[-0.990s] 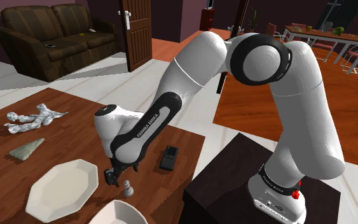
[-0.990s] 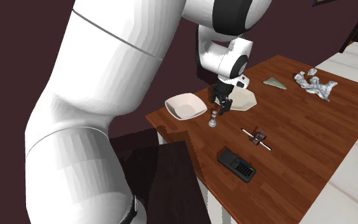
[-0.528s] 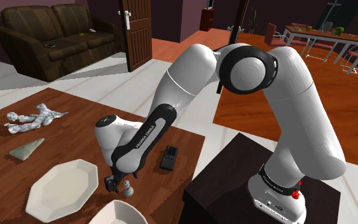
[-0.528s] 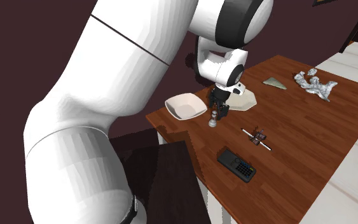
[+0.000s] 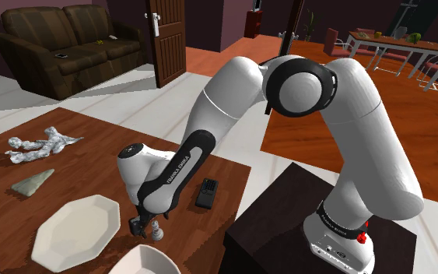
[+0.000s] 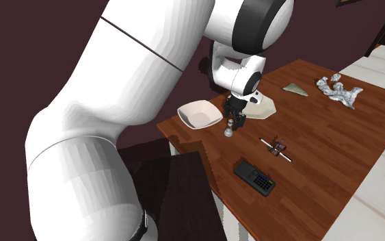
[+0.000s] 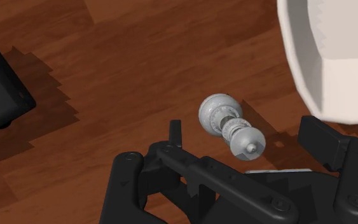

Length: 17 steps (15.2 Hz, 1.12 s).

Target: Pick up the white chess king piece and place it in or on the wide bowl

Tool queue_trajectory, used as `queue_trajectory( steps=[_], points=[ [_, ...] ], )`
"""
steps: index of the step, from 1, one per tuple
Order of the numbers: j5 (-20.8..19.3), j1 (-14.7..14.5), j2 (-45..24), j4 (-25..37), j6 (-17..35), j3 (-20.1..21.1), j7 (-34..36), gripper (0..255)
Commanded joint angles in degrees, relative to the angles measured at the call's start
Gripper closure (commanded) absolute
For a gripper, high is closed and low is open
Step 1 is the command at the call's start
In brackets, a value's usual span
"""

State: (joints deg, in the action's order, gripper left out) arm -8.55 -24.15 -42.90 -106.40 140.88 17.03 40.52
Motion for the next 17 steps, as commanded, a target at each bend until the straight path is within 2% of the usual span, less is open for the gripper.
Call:
queue_trajectory(
  steps=[1, 10, 17],
  points=[
    [0.0, 0.0, 0.0, 0.0, 0.0, 0.0, 0.0, 255],
    [0.0, 0.0, 0.0, 0.0, 0.0, 0.0, 0.0, 255],
    [1.12, 0.96, 4.52, -1.35, -3.15, 1.21, -0.32, 255]
  ],
)
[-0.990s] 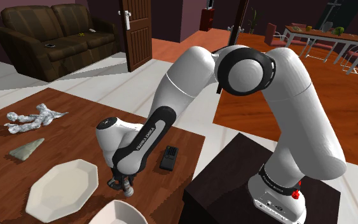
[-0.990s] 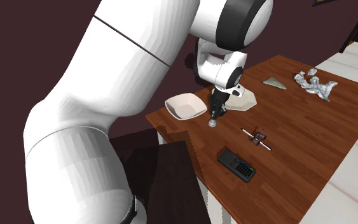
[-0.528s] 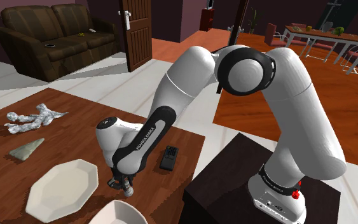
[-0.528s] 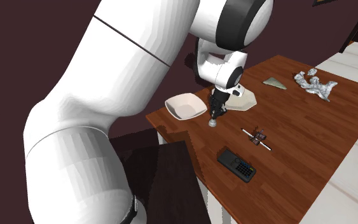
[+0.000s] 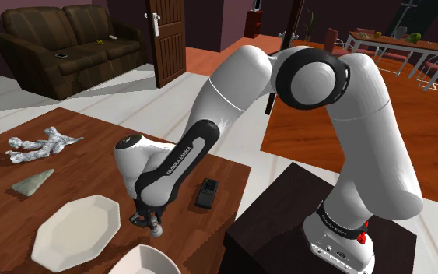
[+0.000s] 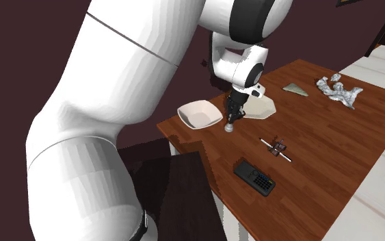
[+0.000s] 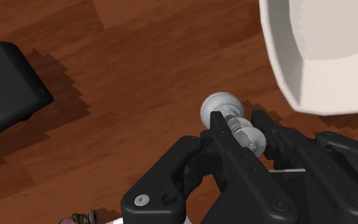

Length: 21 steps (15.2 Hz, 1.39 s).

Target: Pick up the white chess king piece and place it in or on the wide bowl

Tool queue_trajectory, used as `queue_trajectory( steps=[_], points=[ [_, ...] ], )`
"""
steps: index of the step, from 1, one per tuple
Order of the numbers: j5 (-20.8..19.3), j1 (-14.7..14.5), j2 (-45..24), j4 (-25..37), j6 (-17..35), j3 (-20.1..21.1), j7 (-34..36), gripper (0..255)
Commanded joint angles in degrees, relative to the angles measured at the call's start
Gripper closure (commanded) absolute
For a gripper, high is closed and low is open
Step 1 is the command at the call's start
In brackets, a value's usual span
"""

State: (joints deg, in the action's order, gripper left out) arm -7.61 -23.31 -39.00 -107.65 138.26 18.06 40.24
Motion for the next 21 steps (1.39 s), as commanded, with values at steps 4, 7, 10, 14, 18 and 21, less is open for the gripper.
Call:
queue_trajectory(
  steps=[4, 7, 10, 14, 18, 21],
  points=[
    [0.88, 0.65, 3.09, -0.6, -2.47, 0.84, -0.26, 255],
    [1.42, 1.03, 4.88, -0.83, -4.0, 1.33, -0.44, 255],
    [1.98, 1.39, 6.62, -0.96, -5.57, 1.79, -0.63, 255],
    [2.73, 1.84, 8.85, -0.95, -7.75, 2.36, -0.89, 255],
    [3.18, 1.19, 10.2, -0.94, -8.97, 3.0, 0.15, 255],
    [3.21, -1.54, 10.42, -0.79, -9.06, 3.98, 3.75, 255]
  ],
)
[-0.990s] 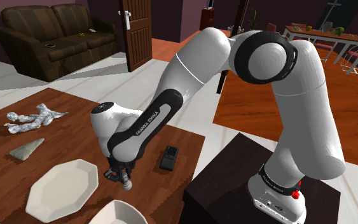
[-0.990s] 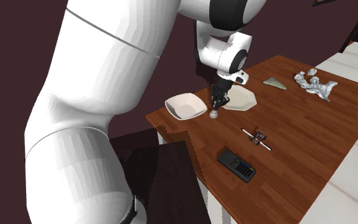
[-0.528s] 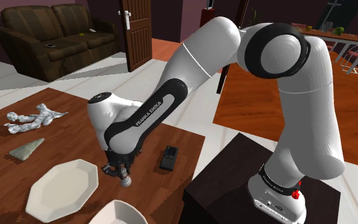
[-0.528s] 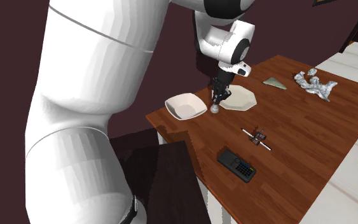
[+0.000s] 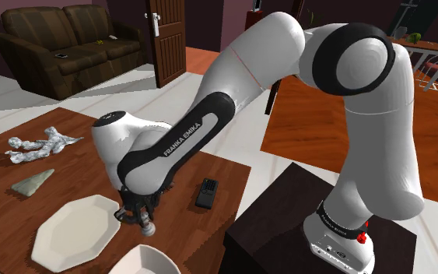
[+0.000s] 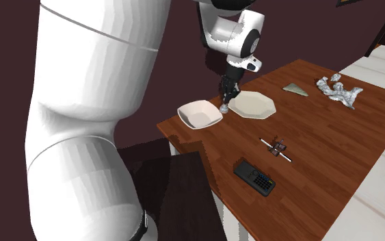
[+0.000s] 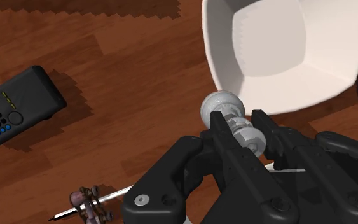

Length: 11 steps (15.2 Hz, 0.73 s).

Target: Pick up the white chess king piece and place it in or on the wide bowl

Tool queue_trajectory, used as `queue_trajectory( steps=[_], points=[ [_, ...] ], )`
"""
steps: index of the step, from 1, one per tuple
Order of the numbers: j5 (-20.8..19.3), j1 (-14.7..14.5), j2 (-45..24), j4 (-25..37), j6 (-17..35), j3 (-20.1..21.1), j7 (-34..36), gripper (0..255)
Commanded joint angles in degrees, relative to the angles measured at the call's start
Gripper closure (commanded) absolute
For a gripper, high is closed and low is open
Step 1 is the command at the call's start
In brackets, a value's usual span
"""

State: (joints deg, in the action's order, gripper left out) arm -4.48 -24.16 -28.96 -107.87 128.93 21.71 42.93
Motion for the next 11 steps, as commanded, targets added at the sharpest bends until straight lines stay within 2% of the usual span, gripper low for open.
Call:
queue_trajectory(
  steps=[1, 9, 11],
  points=[
    [0.07, -1.63, 0.37, -0.38, 0.19, 0.64, 2.27, 255],
    [-0.75, -10.14, -1.46, 3.96, -1.5, 2.77, 12.69, 255],
    [-1.13, -10.36, -2.44, 3.78, -0.38, 2.48, 12.8, 255]
  ],
)
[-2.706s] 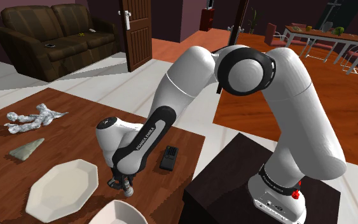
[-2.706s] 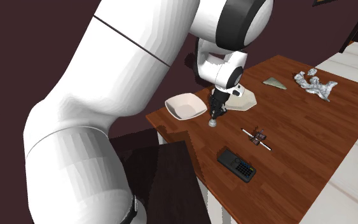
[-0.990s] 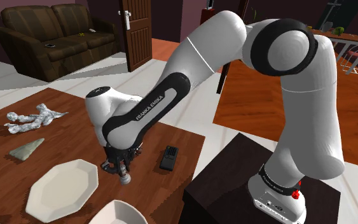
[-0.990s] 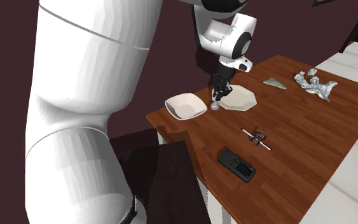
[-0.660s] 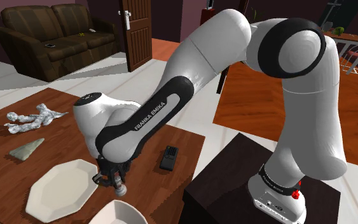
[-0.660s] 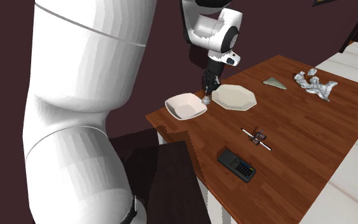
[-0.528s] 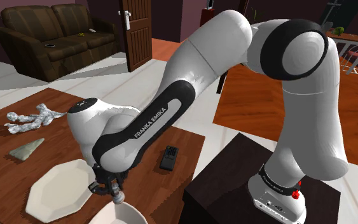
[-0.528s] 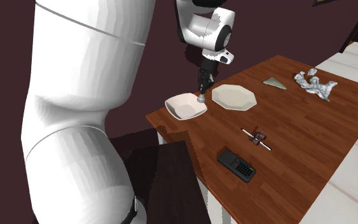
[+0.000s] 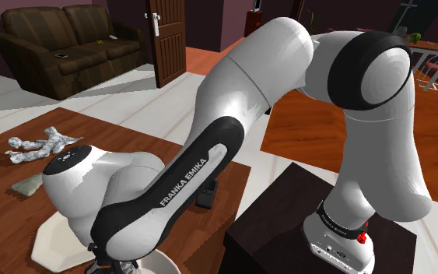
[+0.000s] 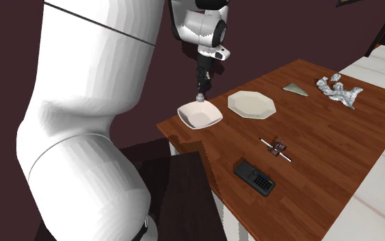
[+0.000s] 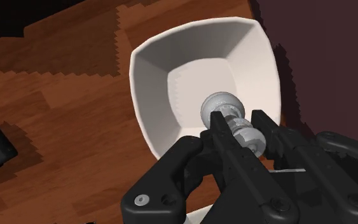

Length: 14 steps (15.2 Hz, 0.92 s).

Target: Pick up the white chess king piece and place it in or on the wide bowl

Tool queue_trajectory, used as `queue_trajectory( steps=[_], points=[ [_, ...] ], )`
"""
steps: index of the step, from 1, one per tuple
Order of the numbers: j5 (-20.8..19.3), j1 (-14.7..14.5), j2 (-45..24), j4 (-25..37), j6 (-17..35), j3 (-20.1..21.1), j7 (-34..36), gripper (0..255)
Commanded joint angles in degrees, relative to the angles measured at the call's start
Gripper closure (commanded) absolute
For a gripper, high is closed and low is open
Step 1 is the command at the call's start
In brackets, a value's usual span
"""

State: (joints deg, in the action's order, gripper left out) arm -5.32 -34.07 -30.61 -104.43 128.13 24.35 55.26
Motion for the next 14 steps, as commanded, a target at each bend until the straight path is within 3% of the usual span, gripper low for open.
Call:
queue_trajectory(
  steps=[1, 14],
  points=[
    [-0.49, -0.56, -1.29, 0.27, 0.98, -0.31, 0.52, 255],
    [-2.99, -2.23, -8.42, 0.52, 7.65, -2.46, 1.22, 255]
  ],
)
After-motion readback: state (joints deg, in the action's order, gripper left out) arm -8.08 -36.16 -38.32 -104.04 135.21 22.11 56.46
